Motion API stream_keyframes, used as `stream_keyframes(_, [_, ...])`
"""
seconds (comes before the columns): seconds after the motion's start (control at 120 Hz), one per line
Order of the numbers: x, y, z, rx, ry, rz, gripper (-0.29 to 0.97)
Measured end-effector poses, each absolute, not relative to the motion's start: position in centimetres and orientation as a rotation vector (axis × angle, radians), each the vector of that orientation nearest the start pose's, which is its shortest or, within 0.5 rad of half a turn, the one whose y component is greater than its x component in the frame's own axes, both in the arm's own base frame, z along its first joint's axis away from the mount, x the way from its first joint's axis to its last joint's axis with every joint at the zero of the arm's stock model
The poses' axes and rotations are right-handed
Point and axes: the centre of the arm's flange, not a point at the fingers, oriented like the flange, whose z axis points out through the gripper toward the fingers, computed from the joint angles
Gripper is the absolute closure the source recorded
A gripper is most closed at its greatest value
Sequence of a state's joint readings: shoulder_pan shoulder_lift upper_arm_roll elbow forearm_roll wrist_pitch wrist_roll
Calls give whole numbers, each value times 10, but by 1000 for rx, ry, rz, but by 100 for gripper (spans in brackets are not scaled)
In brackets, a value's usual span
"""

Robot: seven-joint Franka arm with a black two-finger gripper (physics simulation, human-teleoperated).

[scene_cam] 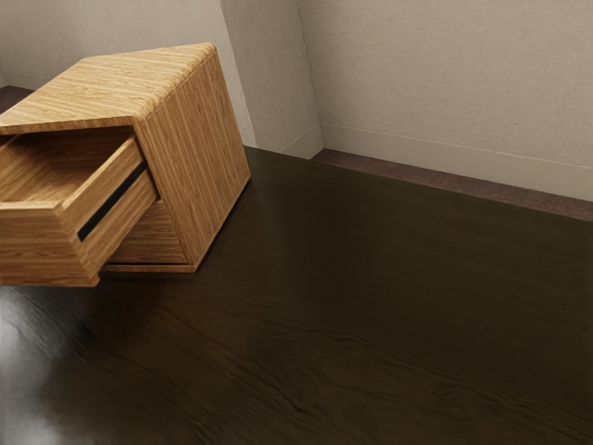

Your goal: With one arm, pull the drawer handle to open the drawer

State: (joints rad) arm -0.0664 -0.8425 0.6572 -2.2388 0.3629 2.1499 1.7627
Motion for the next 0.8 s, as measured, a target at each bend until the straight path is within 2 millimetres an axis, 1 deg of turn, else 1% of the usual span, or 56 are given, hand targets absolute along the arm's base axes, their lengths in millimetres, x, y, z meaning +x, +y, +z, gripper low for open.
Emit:
stream_keyframes(0.142, [259,306,653,-2051,1568,-520,68])
stream_keyframes(0.342, [249,306,651,-2059,1563,-522,68])
stream_keyframes(0.6, [245,302,652,-2054,1578,-524,68])
stream_keyframes(0.65, [241,297,658,-2038,1577,-532,68])
stream_keyframes(0.7, [231,294,668,-2022,1563,-535,68])
stream_keyframes(0.75, [217,289,681,-2001,1548,-550,66])
stream_keyframes(0.8, [205,285,699,-1983,1537,-552,60])
